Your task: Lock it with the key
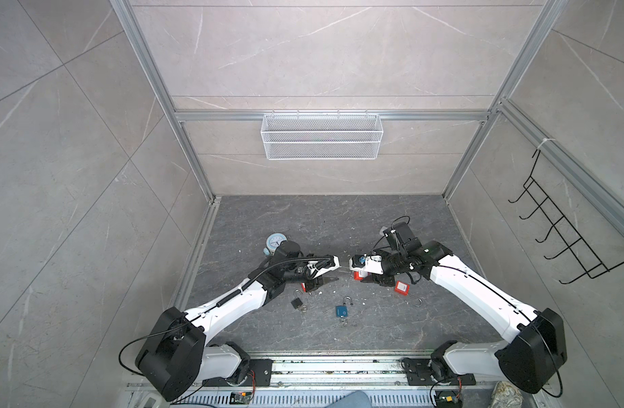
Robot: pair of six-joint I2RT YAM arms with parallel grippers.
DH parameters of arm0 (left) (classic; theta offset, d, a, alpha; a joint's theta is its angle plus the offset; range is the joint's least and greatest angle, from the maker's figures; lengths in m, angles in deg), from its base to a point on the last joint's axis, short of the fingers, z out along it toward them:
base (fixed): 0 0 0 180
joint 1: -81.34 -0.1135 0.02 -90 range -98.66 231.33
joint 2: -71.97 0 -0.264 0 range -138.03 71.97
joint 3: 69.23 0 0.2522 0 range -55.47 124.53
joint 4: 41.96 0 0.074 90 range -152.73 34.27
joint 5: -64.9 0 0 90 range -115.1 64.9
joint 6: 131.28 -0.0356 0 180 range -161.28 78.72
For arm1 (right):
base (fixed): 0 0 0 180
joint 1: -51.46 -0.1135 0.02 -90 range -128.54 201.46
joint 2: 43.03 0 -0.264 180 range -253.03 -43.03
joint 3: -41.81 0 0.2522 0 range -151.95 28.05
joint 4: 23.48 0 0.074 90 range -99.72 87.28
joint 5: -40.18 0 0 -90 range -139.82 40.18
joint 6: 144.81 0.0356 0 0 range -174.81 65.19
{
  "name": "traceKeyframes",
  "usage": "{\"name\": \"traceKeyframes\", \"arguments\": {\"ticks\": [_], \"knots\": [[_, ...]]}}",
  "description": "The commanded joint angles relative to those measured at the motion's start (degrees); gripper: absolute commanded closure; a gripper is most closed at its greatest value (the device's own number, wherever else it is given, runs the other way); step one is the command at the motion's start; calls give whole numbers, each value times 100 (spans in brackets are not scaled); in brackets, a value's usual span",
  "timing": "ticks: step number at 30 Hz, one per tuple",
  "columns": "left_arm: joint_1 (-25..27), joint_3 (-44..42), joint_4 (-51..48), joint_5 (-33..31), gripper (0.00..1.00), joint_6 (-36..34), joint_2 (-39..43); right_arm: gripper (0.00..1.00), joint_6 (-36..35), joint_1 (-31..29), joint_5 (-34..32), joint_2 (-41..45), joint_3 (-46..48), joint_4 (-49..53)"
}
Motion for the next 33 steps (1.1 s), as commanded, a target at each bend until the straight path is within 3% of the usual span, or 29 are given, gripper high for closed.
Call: {"name": "traceKeyframes", "arguments": {"ticks": [1, 17, 23, 27, 33], "knots": [[38, 219, 381, 211, 59, 237, 17, 68, -66, -63, 160, 132, 54, 103], [94, 302, 272, 415, 80, 288, -144, 69, -53, -175, 81, 145, 12, 103], [94, 506, -38, 740, 98, 369, -237, 66, -126, -214, -88, 246, 167, -134], [93, 588, -186, 980, 100, 412, -306, 59, -197, -219, -304, 362, 297, -489], [85, 470, 190, 1165, 100, 801, -261, 34, -298, -219, -142, 383, 121, -271]]}}
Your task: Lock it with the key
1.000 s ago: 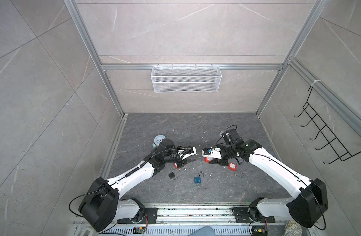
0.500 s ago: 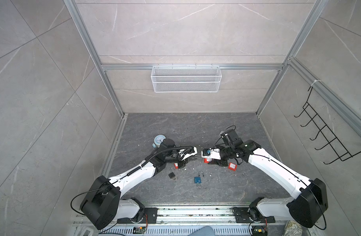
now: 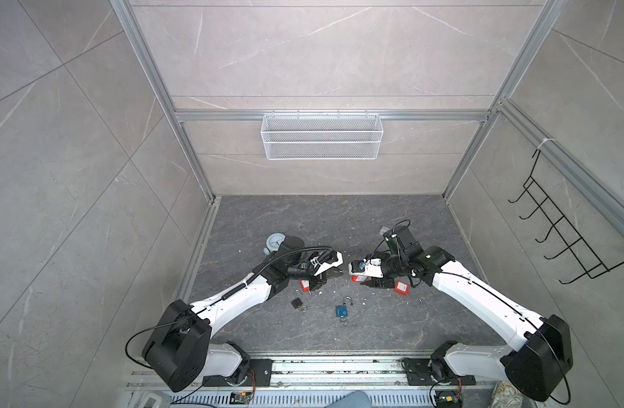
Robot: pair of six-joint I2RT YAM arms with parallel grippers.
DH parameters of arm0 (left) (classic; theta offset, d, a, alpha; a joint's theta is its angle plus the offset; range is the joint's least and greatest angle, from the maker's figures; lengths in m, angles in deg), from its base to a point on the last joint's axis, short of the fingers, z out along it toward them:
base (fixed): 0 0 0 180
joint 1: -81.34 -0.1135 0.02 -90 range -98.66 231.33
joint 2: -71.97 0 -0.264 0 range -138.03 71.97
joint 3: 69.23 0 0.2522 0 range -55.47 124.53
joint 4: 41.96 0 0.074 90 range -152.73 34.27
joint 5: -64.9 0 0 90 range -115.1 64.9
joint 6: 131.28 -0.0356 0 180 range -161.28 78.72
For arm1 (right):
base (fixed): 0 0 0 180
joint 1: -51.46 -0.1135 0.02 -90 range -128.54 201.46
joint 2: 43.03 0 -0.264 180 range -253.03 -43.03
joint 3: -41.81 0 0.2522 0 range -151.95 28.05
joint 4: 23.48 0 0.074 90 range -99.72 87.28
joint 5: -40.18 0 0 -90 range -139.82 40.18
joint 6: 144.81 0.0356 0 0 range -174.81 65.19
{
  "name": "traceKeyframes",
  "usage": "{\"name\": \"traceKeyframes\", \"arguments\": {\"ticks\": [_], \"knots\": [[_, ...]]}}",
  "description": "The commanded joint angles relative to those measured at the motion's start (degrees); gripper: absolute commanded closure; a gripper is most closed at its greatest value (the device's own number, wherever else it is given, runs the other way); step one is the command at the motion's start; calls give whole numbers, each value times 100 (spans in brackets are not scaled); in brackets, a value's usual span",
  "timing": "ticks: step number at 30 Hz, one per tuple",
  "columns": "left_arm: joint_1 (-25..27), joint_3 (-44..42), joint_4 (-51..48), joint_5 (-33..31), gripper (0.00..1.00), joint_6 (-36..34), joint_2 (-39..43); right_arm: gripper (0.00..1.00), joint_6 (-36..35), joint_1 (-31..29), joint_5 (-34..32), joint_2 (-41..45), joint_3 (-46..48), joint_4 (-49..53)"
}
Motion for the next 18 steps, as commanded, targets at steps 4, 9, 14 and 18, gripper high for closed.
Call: {"name": "traceKeyframes", "arguments": {"ticks": [4, 9, 14, 18], "knots": [[10, 164, 340, 647, 100, 331, 19, 26, -104, -31, -135, 44, -289, 492], [12, -99, 748, 652, 100, 448, 177, 35, 40, 27, -370, 30, -495, 953], [23, -317, 952, 669, 100, 524, 327, 45, 135, 39, -35, -37, -610, 1183], [45, -373, 976, 649, 100, 519, 404, 52, 124, 39, 148, -166, -654, 1246]]}}
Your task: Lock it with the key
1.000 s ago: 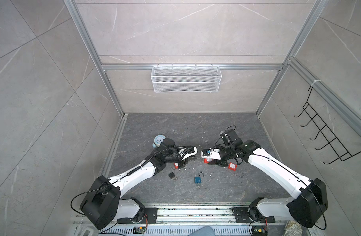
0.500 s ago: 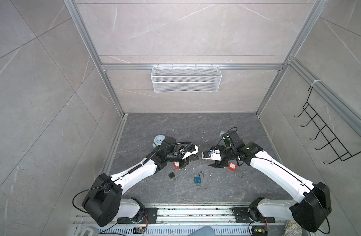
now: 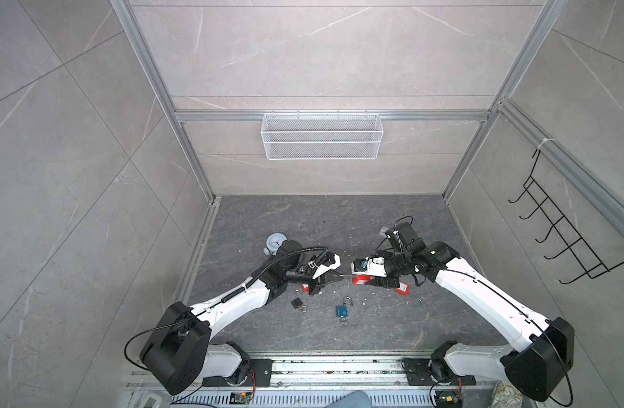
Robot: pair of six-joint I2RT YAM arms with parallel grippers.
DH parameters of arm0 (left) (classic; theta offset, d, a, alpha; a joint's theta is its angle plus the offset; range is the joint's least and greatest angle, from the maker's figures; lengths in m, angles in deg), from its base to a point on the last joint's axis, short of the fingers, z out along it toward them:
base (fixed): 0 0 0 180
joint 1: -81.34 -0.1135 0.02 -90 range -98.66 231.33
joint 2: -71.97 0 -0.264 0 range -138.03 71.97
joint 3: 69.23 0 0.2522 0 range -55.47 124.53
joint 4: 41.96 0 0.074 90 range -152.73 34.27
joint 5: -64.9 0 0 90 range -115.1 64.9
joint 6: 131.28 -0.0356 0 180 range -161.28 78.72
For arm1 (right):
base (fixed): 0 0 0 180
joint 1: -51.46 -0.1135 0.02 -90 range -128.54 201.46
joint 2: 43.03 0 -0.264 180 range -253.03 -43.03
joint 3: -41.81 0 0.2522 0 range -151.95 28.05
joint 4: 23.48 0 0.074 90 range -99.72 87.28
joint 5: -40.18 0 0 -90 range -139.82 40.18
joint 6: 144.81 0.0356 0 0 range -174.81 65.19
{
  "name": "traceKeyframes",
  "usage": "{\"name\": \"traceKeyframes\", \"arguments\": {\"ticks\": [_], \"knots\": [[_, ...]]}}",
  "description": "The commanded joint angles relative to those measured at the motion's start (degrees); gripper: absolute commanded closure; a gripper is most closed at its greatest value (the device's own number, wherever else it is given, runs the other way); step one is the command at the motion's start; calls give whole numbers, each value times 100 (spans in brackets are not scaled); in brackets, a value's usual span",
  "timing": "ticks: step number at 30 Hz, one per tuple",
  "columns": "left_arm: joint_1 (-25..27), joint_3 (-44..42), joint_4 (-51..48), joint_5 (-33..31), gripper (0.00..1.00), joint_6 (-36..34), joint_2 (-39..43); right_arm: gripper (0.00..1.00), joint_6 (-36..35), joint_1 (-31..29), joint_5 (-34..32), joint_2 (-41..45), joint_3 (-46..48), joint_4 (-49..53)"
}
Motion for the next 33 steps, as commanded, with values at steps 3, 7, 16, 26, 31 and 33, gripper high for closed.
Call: {"name": "traceKeyframes", "arguments": {"ticks": [3, 7, 16, 26, 31, 33], "knots": [[40, -13, 504, 313, 100, 76, 292, 54, 40, 26, 309, -211, -172, 385], [82, -14, 503, 330, 100, 77, 315, 56, -4, 26, 357, -294, -157, 392], [122, 21, 492, 322, 100, 95, 244, 67, -170, 26, 623, -361, -310, 481], [234, 151, 484, 294, 100, 245, 90, 82, -309, 19, 580, -374, -333, 403], [343, 162, 577, 190, 100, 301, -26, 88, -334, 14, 760, -310, -282, 273], [358, 153, 714, 150, 100, 390, -61, 89, -305, 1, 859, -254, -233, 172]]}}
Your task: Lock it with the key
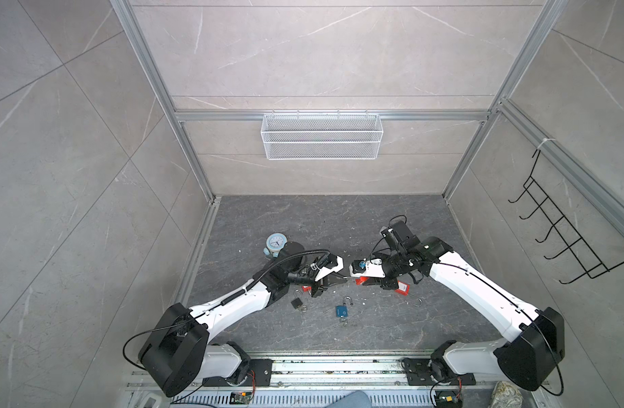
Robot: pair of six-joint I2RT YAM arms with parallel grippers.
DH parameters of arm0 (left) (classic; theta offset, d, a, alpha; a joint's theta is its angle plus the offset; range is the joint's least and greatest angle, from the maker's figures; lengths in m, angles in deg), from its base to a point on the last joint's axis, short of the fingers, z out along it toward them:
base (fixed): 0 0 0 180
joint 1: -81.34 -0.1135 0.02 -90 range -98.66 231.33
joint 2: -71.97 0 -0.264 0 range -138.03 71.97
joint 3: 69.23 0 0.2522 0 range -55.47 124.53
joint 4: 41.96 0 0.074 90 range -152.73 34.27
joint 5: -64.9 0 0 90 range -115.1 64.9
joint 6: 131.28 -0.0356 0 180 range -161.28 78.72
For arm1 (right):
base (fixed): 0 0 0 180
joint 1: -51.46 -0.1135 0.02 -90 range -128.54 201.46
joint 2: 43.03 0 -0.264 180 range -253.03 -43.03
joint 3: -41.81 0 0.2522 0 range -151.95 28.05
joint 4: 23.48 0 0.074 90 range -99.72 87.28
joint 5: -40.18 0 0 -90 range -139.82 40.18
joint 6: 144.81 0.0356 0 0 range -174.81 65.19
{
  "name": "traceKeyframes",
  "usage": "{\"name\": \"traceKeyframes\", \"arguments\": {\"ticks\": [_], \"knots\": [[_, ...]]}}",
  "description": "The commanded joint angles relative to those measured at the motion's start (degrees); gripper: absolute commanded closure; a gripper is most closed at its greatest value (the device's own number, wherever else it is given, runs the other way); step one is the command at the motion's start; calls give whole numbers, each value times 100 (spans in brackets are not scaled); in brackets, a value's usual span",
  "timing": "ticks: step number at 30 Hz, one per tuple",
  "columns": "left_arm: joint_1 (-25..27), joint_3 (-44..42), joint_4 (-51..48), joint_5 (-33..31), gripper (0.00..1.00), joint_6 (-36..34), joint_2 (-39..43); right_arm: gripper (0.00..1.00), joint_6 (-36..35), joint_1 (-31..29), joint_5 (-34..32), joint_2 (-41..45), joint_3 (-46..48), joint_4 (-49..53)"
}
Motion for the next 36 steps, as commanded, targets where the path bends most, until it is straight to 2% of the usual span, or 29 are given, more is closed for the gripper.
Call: {"name": "traceKeyframes", "arguments": {"ticks": [1, 7, 11, 16, 21, 25, 29, 36], "knots": [[120, 158, 459, 60, 100, 155, -83, 90, -77, -44, 470, 124, -10, -244], [219, 40, 780, -256, 100, 65, -70, 89, -4, -53, 923, 122, -22, -231], [299, 1, 1004, -340, 100, 171, -126, 90, 142, -64, 1094, 138, 39, -594], [299, 64, 971, -174, 100, 506, -226, 91, 122, -140, 755, 469, 445, -1505], [304, 56, 973, -113, 100, 685, -239, 91, -27, -176, 687, 711, 689, -1823], [308, 18, 958, -339, 100, 449, -183, 90, -28, -184, 1151, 610, 456, -1324], [442, -50, 880, -752, 100, -172, -3, 90, -163, -179, 1431, 255, -4, -388], [606, -115, 886, -1082, 100, -580, 94, 90, -47, -180, 1631, 140, -194, -359]]}}
